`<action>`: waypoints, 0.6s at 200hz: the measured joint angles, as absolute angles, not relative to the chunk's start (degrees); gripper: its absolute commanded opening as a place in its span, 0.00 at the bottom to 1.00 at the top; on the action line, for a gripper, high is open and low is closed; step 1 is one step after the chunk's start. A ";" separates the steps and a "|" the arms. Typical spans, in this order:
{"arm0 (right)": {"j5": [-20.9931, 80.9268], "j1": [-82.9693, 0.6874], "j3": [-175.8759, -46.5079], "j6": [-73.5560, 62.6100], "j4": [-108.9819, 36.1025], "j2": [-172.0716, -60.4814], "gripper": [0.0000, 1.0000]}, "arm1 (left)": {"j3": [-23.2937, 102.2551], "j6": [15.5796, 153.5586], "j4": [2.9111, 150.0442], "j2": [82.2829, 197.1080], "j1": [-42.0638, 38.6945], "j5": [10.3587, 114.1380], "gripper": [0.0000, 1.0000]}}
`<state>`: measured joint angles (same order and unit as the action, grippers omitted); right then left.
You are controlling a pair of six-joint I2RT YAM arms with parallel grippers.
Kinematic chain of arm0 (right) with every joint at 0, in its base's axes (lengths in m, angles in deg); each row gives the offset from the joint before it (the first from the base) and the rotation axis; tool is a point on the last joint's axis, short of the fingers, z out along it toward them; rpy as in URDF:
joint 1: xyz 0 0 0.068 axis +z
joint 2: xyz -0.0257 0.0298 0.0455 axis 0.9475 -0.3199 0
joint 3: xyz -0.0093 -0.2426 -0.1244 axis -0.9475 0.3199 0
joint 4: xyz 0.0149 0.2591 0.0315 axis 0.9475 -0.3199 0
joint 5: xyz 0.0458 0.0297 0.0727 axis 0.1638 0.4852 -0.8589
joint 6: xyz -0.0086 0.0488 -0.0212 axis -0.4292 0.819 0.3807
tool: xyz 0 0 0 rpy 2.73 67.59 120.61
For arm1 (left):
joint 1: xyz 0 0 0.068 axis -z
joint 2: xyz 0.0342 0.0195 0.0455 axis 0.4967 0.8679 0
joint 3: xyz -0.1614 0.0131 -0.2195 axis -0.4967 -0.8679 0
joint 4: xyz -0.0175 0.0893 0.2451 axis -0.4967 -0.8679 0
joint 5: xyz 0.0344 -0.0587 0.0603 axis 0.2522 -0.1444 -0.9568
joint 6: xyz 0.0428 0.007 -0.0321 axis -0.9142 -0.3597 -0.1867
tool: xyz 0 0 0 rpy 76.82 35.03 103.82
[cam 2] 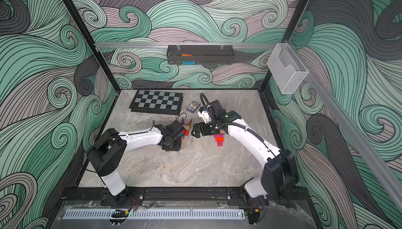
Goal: Assemble a carrot with building blocks
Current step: Assemble the building block at the center of the board, then adjust the building block at the center of the board.
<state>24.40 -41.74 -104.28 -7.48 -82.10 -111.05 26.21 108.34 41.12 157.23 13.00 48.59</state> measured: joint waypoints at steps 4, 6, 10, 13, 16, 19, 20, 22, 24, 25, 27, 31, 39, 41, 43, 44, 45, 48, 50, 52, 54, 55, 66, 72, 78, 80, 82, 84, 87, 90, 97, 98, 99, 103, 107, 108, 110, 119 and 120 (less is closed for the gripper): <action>24.40 -41.74 -104.28 -7.48 -82.10 -111.07 0.99 | 26.19 108.30 41.10 157.19 12.98 48.68 0.46; 24.40 -41.74 -104.28 -7.46 -82.10 -111.09 0.99 | 26.17 108.30 41.07 157.13 12.98 48.74 0.46; 24.40 -41.74 -104.28 -7.48 -82.10 -111.14 0.99 | 26.12 108.25 41.01 157.04 12.98 48.81 0.46; 24.40 -41.74 -104.28 -7.48 -82.10 -111.16 0.99 | 26.08 108.25 40.90 156.88 12.98 48.89 0.46; 24.40 -41.74 -104.28 -7.48 -82.10 -111.18 0.99 | 26.01 108.23 40.81 156.78 12.98 48.94 0.46; 24.40 -41.74 -104.28 -7.48 -82.10 -111.22 0.99 | 25.93 108.23 40.75 156.58 12.98 49.00 0.46; 24.38 -41.74 -104.28 -7.48 -82.12 -111.22 0.99 | 25.86 108.21 40.70 156.47 12.98 49.05 0.46; 24.40 -41.74 -104.28 -7.48 -82.10 -111.24 0.99 | 25.77 108.19 40.64 156.34 12.98 49.05 0.46; 24.38 -41.74 -104.28 -7.48 -82.10 -111.27 0.99 | 25.75 108.19 40.57 156.21 12.98 49.07 0.46; 24.38 -41.74 -104.28 -7.48 -82.10 -111.27 0.99 | 25.71 108.17 40.46 156.10 12.98 49.07 0.46; 24.38 -41.74 -104.28 -7.48 -82.10 -111.31 0.99 | 25.69 108.12 40.31 155.92 12.98 49.09 0.46; 24.36 -41.74 -104.28 -7.48 -82.12 -111.38 0.99 | 25.60 108.10 40.02 155.57 12.98 49.13 0.46; 24.36 -41.74 -104.28 -7.48 -82.10 -111.44 0.99 | 25.49 108.06 39.35 154.59 12.98 49.16 0.46; 24.36 -41.74 -104.30 -7.48 -82.10 -111.46 0.99 | 25.47 108.04 39.17 154.24 12.98 49.16 0.46; 24.36 -41.74 -104.30 -7.48 -82.10 -111.46 0.99 | 25.44 108.04 39.00 154.00 12.98 49.16 0.46; 24.36 -41.74 -104.30 -7.48 -82.12 -111.46 0.99 | 25.44 108.04 38.93 153.89 12.98 49.16 0.46; 24.34 -41.74 -104.30 -7.48 -82.10 -111.46 0.99 | 25.44 108.04 38.78 153.67 12.98 49.18 0.46; 24.34 -41.74 -104.30 -7.48 -82.10 -111.49 0.99 | 25.44 108.04 38.52 153.10 12.96 49.16 0.45; 24.34 -41.74 -104.30 -7.48 -82.12 -111.49 0.99 | 25.44 108.04 38.34 152.75 12.89 49.16 0.45; 24.34 -41.74 -104.30 -7.48 -82.12 -111.49 0.99 | 25.44 108.04 38.14 152.36 12.83 49.18 0.45; 24.34 -41.74 -104.30 -7.48 -82.10 -111.49 0.99 | 25.44 108.04 37.97 152.08 12.80 49.18 0.44; 24.34 -41.74 -104.30 -7.48 -82.10 -111.49 0.99 | 25.44 108.06 37.86 151.75 12.74 49.18 0.44; 24.36 -41.74 -104.37 -7.48 -82.12 -111.46 0.99 | 25.44 108.08 36.94 149.37 12.28 49.18 0.42; 24.38 -41.74 -104.39 -7.48 -82.10 -111.49 0.99 | 25.42 108.08 36.53 148.03 11.73 49.22 0.40; 24.40 -41.74 -104.39 -7.46 -82.10 -111.46 0.99 | 25.40 108.08 36.24 146.68 10.92 49.33 0.38; 24.43 -41.74 -104.39 -7.46 -82.10 -111.46 0.99 | 25.40 108.08 36.18 146.24 10.58 49.33 0.37; 24.43 -41.74 -104.39 -7.46 -82.10 -111.49 0.99 | 25.40 108.10 36.16 145.93 10.25 49.37 0.37; 24.43 -41.74 -104.39 -7.46 -82.10 -111.49 0.99 | 25.40 108.08 36.16 145.54 9.83 49.53 0.36; 24.45 -41.74 -104.39 -7.46 -82.10 -111.46 0.99 | 25.38 108.08 36.13 145.06 9.24 49.55 0.34; 24.47 -41.74 -104.39 -7.46 -82.10 -111.46 0.99 | 25.38 108.08 36.16 144.67 8.48 49.68 0.32; 24.49 -41.74 -104.39 -7.46 -82.12 -111.49 0.99 | 25.38 108.12 36.20 143.99 6.68 49.83 0.29; 24.49 -41.74 -104.39 -7.46 -82.12 -111.49 0.99 | 25.38 108.06 36.20 143.97 6.51 49.88 0.29; 24.49 -41.74 -104.39 -7.46 -82.12 -111.46 0.99 | 25.38 107.99 36.18 143.90 6.33 49.90 0.28; 24.51 -41.74 -104.39 -7.46 -82.10 -111.49 0.99 | 25.38 107.93 36.24 143.86 5.35 49.99 0.27; 24.53 -41.74 -104.41 -7.46 -82.12 -111.46 0.99 | 25.38 107.82 36.24 143.90 4.32 50.07 0.25; 24.53 -41.74 -104.44 -7.46 -82.12 -111.46 0.99 | 25.38 107.77 36.24 143.95 4.15 50.14 0.25; 24.56 -41.74 -104.46 -7.46 -82.12 -111.46 0.99 | 25.38 107.71 36.29 144.03 3.60 50.27 0.25; 24.67 -41.74 -104.55 -7.46 -82.10 -111.49 0.99 | 25.40 107.34 36.40 144.80 1.81 50.51 0.23; 24.69 -41.74 -104.57 -7.46 -82.12 -111.46 0.99 | 25.40 107.36 36.46 145.02 1.57 50.53 0.22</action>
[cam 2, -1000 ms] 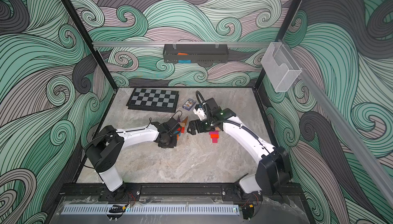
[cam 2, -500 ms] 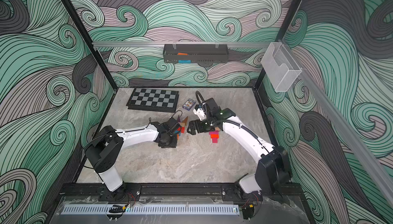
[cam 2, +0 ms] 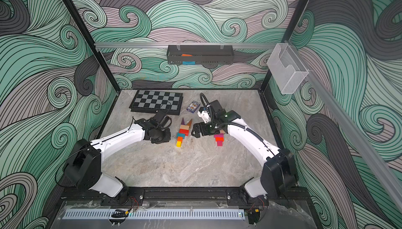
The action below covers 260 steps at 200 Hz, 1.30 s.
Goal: Assemble a carrot with building blocks
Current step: Adjust the building block at the center of the board.
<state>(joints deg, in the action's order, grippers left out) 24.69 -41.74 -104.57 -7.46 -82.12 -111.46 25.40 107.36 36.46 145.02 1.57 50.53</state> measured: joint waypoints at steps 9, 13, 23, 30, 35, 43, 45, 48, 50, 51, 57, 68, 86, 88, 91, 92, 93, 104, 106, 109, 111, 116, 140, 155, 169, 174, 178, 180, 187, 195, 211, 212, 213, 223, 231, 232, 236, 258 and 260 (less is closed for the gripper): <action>24.78 -41.74 -104.79 -7.46 -82.14 -111.46 0.99 | 25.58 106.92 36.77 146.46 0.08 50.69 0.21; 24.84 -41.74 -104.94 -7.46 -82.14 -111.49 0.99 | 25.71 106.70 36.88 147.20 -0.40 50.73 0.21; 24.88 -41.74 -105.22 -7.46 -82.14 -111.49 0.99 | 26.28 106.27 37.18 149.34 -1.10 50.95 0.21; 24.91 -41.74 -105.38 -7.46 -82.12 -111.49 0.99 | 26.80 105.92 37.71 151.07 -1.31 51.17 0.21; 24.95 -41.74 -105.49 -7.46 -82.16 -111.49 0.99 | 27.22 105.74 38.17 152.23 -1.45 51.36 0.21; 24.95 -41.74 -105.68 -7.46 -82.19 -111.49 0.99 | 27.87 105.43 38.78 153.98 -1.58 51.71 0.21; 24.99 -41.74 -105.73 -7.46 -82.19 -111.49 0.99 | 28.07 105.39 39.00 154.35 -1.60 51.80 0.21; 24.99 -41.74 -105.79 -7.48 -82.19 -111.49 0.99 | 28.24 105.30 39.30 154.92 -1.62 51.89 0.21; 25.02 -41.74 -105.83 -7.46 -82.19 -111.49 0.99 | 28.42 105.26 39.50 155.27 -1.66 51.98 0.21; 25.02 -41.74 -105.88 -7.48 -82.19 -111.49 0.99 | 28.48 105.24 39.65 155.46 -1.66 51.98 0.21; 25.08 -41.74 -105.99 -7.50 -82.19 -111.49 0.99 | 28.77 105.11 40.29 156.34 -1.82 52.17 0.21; 25.30 -41.74 -106.05 -7.50 -82.19 -111.49 0.99 | 29.40 104.91 41.14 157.74 -1.93 52.43 0.21; 25.52 -41.74 -106.05 -7.52 -82.25 -111.49 0.99 | 30.47 104.69 42.28 159.62 -2.04 52.83 0.21; 25.54 -41.74 -106.05 -7.52 -82.25 -111.49 0.99 | 30.60 104.63 42.45 159.79 -2.06 52.89 0.21; 25.56 -41.74 -106.05 -7.50 -82.25 -111.49 0.99 | 30.76 104.60 42.63 160.08 -2.08 52.96 0.21; 25.56 -41.74 -106.05 -7.52 -82.27 -111.49 0.99 | 30.82 104.58 42.65 160.19 -2.08 53.00 0.21; 25.56 -41.74 -106.05 -7.50 -82.25 -111.49 0.99 | 30.87 104.58 42.71 160.23 -2.10 53.05 0.21; 25.58 -41.74 -106.05 -7.50 -82.30 -111.49 0.99 | 31.39 104.36 43.41 161.12 -2.19 53.18 0.21; 25.61 -41.74 -106.05 -7.50 -82.30 -111.49 0.99 | 31.48 104.36 43.50 161.23 -2.19 53.22 0.21; 25.63 -41.74 -106.05 -7.50 -82.32 -111.49 0.99 | 31.56 104.32 43.63 161.43 -2.25 53.26 0.21; 25.63 -41.74 -106.05 -7.50 -82.32 -111.49 0.99 | 31.65 104.30 43.70 161.52 -2.25 53.29 0.21; 25.67 -41.74 -106.05 -7.50 -82.38 -111.49 0.99 | 31.80 104.23 43.89 161.74 -2.30 53.35 0.21; 25.87 -41.74 -106.05 -7.48 -82.56 -111.49 0.99 | 32.29 104.04 44.88 162.50 -2.30 53.68 0.21; 25.93 -41.74 -106.05 -7.48 -82.60 -111.49 0.99 | 32.29 103.97 45.23 162.94 -2.30 53.83 0.21; 25.98 -41.74 -106.05 -7.48 -82.60 -111.49 0.99 | 32.33 103.97 45.75 163.03 -2.30 54.12 0.21; 25.98 -41.74 -106.05 -7.48 -82.60 -111.49 0.99 | 32.33 103.97 45.82 163.05 -2.30 54.20 0.21; 25.98 -41.74 -106.05 -7.48 -82.62 -111.49 0.99 | 32.33 103.97 45.88 163.05 -2.30 54.25 0.21; 25.98 -41.74 -106.05 -7.48 -82.62 -111.49 0.99 | 32.33 103.97 45.88 163.05 -2.30 54.27 0.21; 25.98 -41.74 -106.05 -7.46 -82.60 -111.49 0.99 | 32.33 103.97 45.99 163.07 -2.30 54.38 0.21; 25.98 -41.74 -106.05 -7.46 -82.60 -111.49 0.99 | 32.35 103.97 46.12 163.11 -2.28 54.49 0.21; 25.98 -41.74 -106.05 -7.46 -82.60 -111.49 0.99 | 32.50 103.97 46.30 163.31 -2.28 54.69 0.20; 25.98 -41.74 -106.05 -7.46 -82.60 -111.49 0.99 | 32.55 103.99 46.30 163.31 -2.28 54.69 0.20; 25.98 -41.74 -106.05 -7.46 -82.60 -111.49 0.99 | 32.59 103.99 46.30 163.33 -2.28 54.71 0.20; 25.98 -41.74 -106.05 -7.46 -82.60 -111.49 0.99 | 32.92 103.97 46.49 163.64 -2.25 54.84 0.20; 25.98 -41.74 -106.05 -7.46 -82.62 -111.49 0.99 | 33.18 103.97 46.69 163.86 -2.21 54.99 0.20; 25.98 -41.74 -106.05 -7.46 -82.62 -111.49 0.99 | 33.20 103.97 46.71 163.88 -2.21 54.99 0.20; 25.98 -41.74 -106.05 -7.46 -82.60 -111.49 0.99 | 33.38 103.97 46.73 164.01 -2.12 55.04 0.20; 25.98 -41.74 -106.05 -7.46 -82.62 -111.49 0.99 | 34.14 103.97 46.95 164.60 -1.60 55.08 0.20; 25.98 -41.74 -106.05 -7.46 -82.62 -111.49 0.99 | 34.17 103.97 46.97 164.64 -1.53 55.08 0.20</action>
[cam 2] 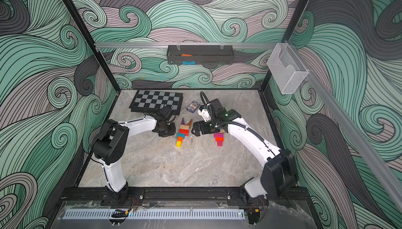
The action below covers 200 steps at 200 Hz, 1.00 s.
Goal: Assemble a carrot with building blocks
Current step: Adjust the building block at the center of the board.
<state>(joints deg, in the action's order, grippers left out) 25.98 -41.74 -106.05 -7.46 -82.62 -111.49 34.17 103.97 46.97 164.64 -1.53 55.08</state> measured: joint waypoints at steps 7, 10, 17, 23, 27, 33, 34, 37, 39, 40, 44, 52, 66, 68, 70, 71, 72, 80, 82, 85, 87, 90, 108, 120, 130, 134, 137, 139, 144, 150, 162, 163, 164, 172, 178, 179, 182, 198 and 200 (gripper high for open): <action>25.98 -41.74 -106.05 -7.46 -82.62 -111.49 0.99 | 34.23 103.97 47.06 164.78 -1.40 55.10 0.20; 25.98 -41.74 -106.05 -7.46 -82.62 -111.49 0.99 | 34.27 103.95 47.08 164.82 -1.34 55.14 0.20; 25.98 -41.74 -106.05 -7.46 -82.60 -111.49 0.99 | 34.38 103.95 47.15 164.86 -1.12 55.19 0.20; 25.98 -41.74 -106.05 -7.46 -82.60 -111.49 0.99 | 34.41 103.95 47.15 164.88 -1.10 55.21 0.20; 25.98 -41.74 -106.05 -7.46 -82.62 -111.51 0.99 | 34.47 103.95 47.13 164.93 -1.07 55.21 0.20; 25.98 -41.74 -106.05 -7.46 -82.60 -111.51 0.98 | 34.49 103.95 47.13 164.93 -1.07 55.21 0.20; 25.96 -41.74 -106.05 -7.46 -82.62 -111.51 0.99 | 34.49 103.95 47.15 164.93 -1.07 55.21 0.20; 25.98 -41.74 -106.05 -7.46 -82.60 -111.51 0.99 | 34.49 103.95 47.15 164.93 -1.03 55.21 0.20; 25.98 -41.74 -106.05 -7.46 -82.62 -111.51 0.99 | 34.49 103.95 47.15 164.93 -1.01 55.21 0.20; 25.96 -41.74 -106.05 -7.46 -82.60 -111.51 0.99 | 34.49 103.95 47.13 164.93 -0.99 55.21 0.20; 25.98 -41.74 -106.05 -7.46 -82.60 -111.51 0.99 | 34.49 103.95 47.11 164.93 -0.92 55.21 0.20; 25.96 -41.74 -106.05 -7.48 -82.62 -111.53 0.99 | 34.49 103.95 47.13 164.93 -0.77 55.21 0.20; 25.96 -41.74 -106.05 -7.46 -82.60 -111.59 0.99 | 34.49 103.95 47.13 164.93 -0.72 55.21 0.20; 25.96 -41.74 -106.05 -7.46 -82.60 -111.59 0.99 | 34.49 103.95 47.13 164.93 -0.72 55.21 0.20; 25.96 -41.74 -106.05 -7.46 -82.62 -111.62 0.98 | 34.49 103.95 47.13 164.93 -0.72 55.21 0.20; 25.96 -41.74 -106.05 -7.46 -82.60 -111.64 0.99 | 34.49 103.95 47.13 164.93 -0.72 55.21 0.20; 25.96 -41.74 -106.05 -7.46 -82.62 -111.64 0.99 | 34.49 103.95 47.13 164.93 -0.72 55.21 0.20; 25.96 -41.74 -106.05 -7.46 -82.60 -111.70 0.99 | 34.49 103.95 47.13 164.93 -0.70 55.21 0.20; 25.96 -41.74 -106.05 -7.46 -82.60 -111.70 0.99 | 34.49 103.95 47.13 164.93 -0.70 55.21 0.20; 25.96 -41.74 -106.05 -7.46 -82.62 -111.70 0.99 | 34.49 103.95 47.15 164.93 -0.70 55.21 0.20; 25.96 -41.74 -106.05 -7.46 -82.62 -111.70 0.99 | 34.49 103.95 47.13 164.93 -0.68 55.21 0.20; 25.96 -41.74 -106.05 -7.46 -82.62 -111.70 0.99 | 34.49 103.95 47.15 164.93 -0.64 55.21 0.20; 25.96 -41.74 -106.05 -7.46 -82.62 -111.73 0.99 | 34.49 103.95 47.13 164.95 -0.38 55.21 0.20; 25.96 -41.74 -106.05 -7.46 -82.60 -111.75 0.99 | 34.52 103.93 47.15 164.95 -0.09 55.21 0.20; 25.96 -41.74 -106.05 -7.46 -82.60 -111.75 0.98 | 34.52 103.93 47.15 164.97 0.11 55.21 0.20; 25.96 -41.74 -106.05 -7.46 -82.62 -111.75 0.99 | 34.52 103.93 47.15 164.97 0.17 55.21 0.20; 25.96 -41.74 -106.05 -7.46 -82.62 -111.75 0.99 | 34.52 103.93 47.15 164.99 0.22 55.21 0.20; 25.96 -41.74 -106.05 -7.46 -82.62 -111.75 0.99 | 34.54 103.93 47.15 165.02 0.26 55.21 0.20; 25.96 -41.74 -106.05 -7.46 -82.62 -111.75 0.99 | 34.60 103.90 47.13 165.04 0.32 55.19 0.20; 25.96 -41.74 -106.05 -7.46 -82.62 -111.75 0.99 | 34.67 103.90 47.15 165.10 0.35 55.19 0.20; 25.96 -41.74 -106.05 -7.46 -82.62 -111.75 0.99 | 34.82 103.93 47.17 165.26 0.35 55.19 0.20; 25.96 -41.74 -106.05 -7.46 -82.62 -111.75 0.99 | 34.84 103.90 47.17 165.26 0.35 55.19 0.20; 25.96 -41.74 -106.05 -7.46 -82.62 -111.75 0.99 | 34.84 103.90 47.17 165.26 0.35 55.19 0.20; 25.93 -41.74 -106.05 -7.46 -82.62 -111.75 0.99 | 34.84 103.90 47.19 165.26 0.35 55.19 0.20; 25.96 -41.74 -106.05 -7.48 -82.62 -111.75 0.99 | 34.84 103.90 47.19 165.26 0.37 55.19 0.20; 25.93 -41.74 -106.05 -7.46 -82.60 -111.75 0.99 | 34.84 103.90 47.19 165.26 0.35 55.19 0.20; 25.93 -41.74 -106.05 -7.46 -82.62 -111.77 0.99 | 34.84 103.90 47.19 165.26 0.35 55.19 0.20; 25.93 -41.74 -106.05 -7.46 -82.62 -111.81 0.99 | 34.86 103.90 47.19 165.30 0.35 55.19 0.20; 25.93 -41.74 -106.05 -7.46 -82.60 -111.81 0.98 | 34.86 103.90 47.19 165.30 0.37 55.21 0.20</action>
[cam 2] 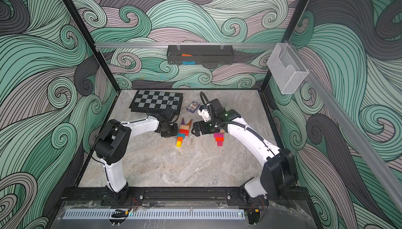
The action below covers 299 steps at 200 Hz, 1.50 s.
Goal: Assemble a carrot with building blocks
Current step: Adjust the building block at the center of the board.
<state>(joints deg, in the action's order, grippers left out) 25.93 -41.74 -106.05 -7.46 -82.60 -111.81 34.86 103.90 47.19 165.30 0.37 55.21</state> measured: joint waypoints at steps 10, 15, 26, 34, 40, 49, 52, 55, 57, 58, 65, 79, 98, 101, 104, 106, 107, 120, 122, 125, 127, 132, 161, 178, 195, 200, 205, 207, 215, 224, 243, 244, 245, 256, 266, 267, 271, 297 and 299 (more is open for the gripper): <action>25.93 -41.74 -106.05 -7.48 -82.62 -111.84 0.99 | 34.86 103.90 47.19 165.30 0.37 55.19 0.20; 25.93 -41.74 -106.05 -7.46 -82.62 -111.84 0.99 | 34.86 103.90 47.19 165.30 0.37 55.19 0.20; 25.93 -41.74 -106.05 -7.46 -82.62 -111.84 0.99 | 34.89 103.90 47.19 165.32 0.37 55.21 0.20; 25.93 -41.74 -106.05 -7.48 -82.62 -111.84 0.99 | 34.89 103.90 47.19 165.32 0.39 55.19 0.20; 25.93 -41.74 -106.05 -7.48 -82.62 -111.84 0.99 | 34.89 103.90 47.19 165.32 0.43 55.19 0.20; 25.93 -41.74 -106.05 -7.48 -82.62 -111.84 0.99 | 34.93 103.90 47.19 165.37 0.52 55.19 0.20; 25.93 -41.74 -106.05 -7.46 -82.60 -111.84 0.99 | 34.95 103.88 47.19 165.37 0.56 55.17 0.20; 25.93 -41.74 -106.05 -7.46 -82.62 -111.86 0.99 | 34.97 103.90 47.19 165.41 0.61 55.19 0.20; 25.93 -41.74 -106.05 -7.46 -82.60 -111.86 0.99 | 35.02 103.90 47.17 165.43 0.65 55.17 0.20; 25.93 -41.74 -106.05 -7.46 -82.62 -111.86 0.99 | 35.04 103.88 47.17 165.45 0.65 55.17 0.20; 25.93 -41.74 -106.05 -7.48 -82.62 -111.86 0.99 | 35.26 103.88 47.11 165.58 0.78 55.17 0.20; 25.93 -41.74 -106.05 -7.46 -82.62 -111.86 0.99 | 35.70 103.86 47.17 165.91 1.11 55.17 0.20; 25.91 -41.74 -106.05 -7.48 -82.62 -111.88 0.99 | 35.89 103.86 47.24 166.09 1.53 55.21 0.20; 25.93 -41.74 -106.05 -7.48 -82.60 -111.90 0.99 | 35.89 103.86 47.24 166.09 1.55 55.21 0.20; 25.93 -41.74 -106.05 -7.48 -82.62 -111.90 0.99 | 35.89 103.86 47.24 166.09 1.57 55.21 0.20; 25.93 -41.74 -106.05 -7.48 -82.62 -111.92 0.99 | 35.89 103.86 47.24 166.09 1.59 55.21 0.20; 25.93 -41.74 -106.05 -7.48 -82.60 -111.92 0.99 | 35.89 103.86 47.24 166.09 1.61 55.19 0.20; 25.91 -41.74 -106.05 -7.48 -82.60 -112.05 0.99 | 35.89 103.86 47.26 166.09 1.72 55.19 0.20; 25.91 -41.74 -106.05 -7.48 -82.60 -112.08 0.99 | 35.89 103.86 47.26 166.09 1.75 55.19 0.20; 25.91 -41.74 -106.05 -7.48 -82.62 -112.12 0.99 | 35.89 103.86 47.26 166.09 1.75 55.19 0.20; 25.91 -41.74 -106.05 -7.48 -82.60 -112.14 0.99 | 35.89 103.86 47.26 166.09 1.75 55.19 0.20; 25.91 -41.74 -106.05 -7.48 -82.62 -112.21 0.99 | 35.89 103.86 47.26 166.09 1.75 55.19 0.20; 25.87 -41.74 -106.05 -7.48 -82.62 -112.38 0.99 | 35.89 103.86 47.24 166.09 1.77 55.19 0.20; 25.85 -41.74 -106.05 -7.50 -82.62 -112.38 0.99 | 35.89 103.86 47.24 166.09 1.77 55.14 0.22; 25.85 -41.74 -106.05 -7.50 -82.62 -112.38 0.99 | 35.89 103.93 47.24 165.98 1.77 54.82 0.28; 25.85 -41.74 -106.05 -7.50 -82.62 -112.38 0.99 | 35.89 103.88 47.19 165.89 1.77 54.64 0.30; 25.85 -41.74 -106.05 -7.50 -82.62 -112.38 0.99 | 35.87 103.88 47.11 165.76 1.77 54.40 0.31; 25.85 -41.74 -106.05 -7.50 -82.62 -112.38 0.99 | 35.85 103.95 47.08 165.74 1.77 54.29 0.31; 25.85 -41.74 -106.05 -7.50 -82.62 -112.38 0.99 | 35.63 103.90 47.04 165.47 1.72 53.94 0.33; 25.85 -41.74 -106.05 -7.50 -82.62 -112.38 0.99 | 35.19 103.90 46.89 164.95 1.53 53.64 0.33; 25.82 -41.74 -106.05 -7.52 -82.62 -112.38 0.99 | 34.12 103.90 46.25 163.53 1.35 53.05 0.33; 25.82 -41.74 -106.05 -7.52 -82.62 -112.38 0.99 | 34.10 103.90 46.25 163.46 1.35 53.05 0.33; 25.82 -41.74 -106.05 -7.52 -82.62 -112.38 0.99 | 34.06 103.90 46.25 163.38 1.35 53.02 0.33; 25.80 -41.74 -106.05 -7.55 -82.62 -112.38 0.99 | 33.36 103.90 45.99 162.52 1.35 52.92 0.33; 25.78 -41.74 -106.05 -7.57 -82.60 -112.38 0.99 | 32.61 103.93 46.01 161.91 1.31 52.83 0.33; 25.76 -41.74 -106.05 -7.57 -82.60 -112.38 0.99 | 32.50 103.93 46.01 161.80 1.26 52.83 0.33; 25.76 -41.74 -106.05 -7.57 -82.60 -112.38 0.99 | 32.15 103.95 45.99 161.63 1.18 52.83 0.33; 25.52 -41.74 -106.05 -7.57 -82.60 -112.38 0.99 | 30.10 104.04 45.77 161.04 1.09 52.78 0.29; 25.50 -41.74 -106.05 -7.57 -82.60 -112.38 0.99 | 30.01 104.08 45.77 161.04 1.09 52.81 0.29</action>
<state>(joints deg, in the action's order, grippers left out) 25.50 -41.74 -106.05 -7.57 -82.60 -112.38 30.01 104.08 45.77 161.04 1.09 52.81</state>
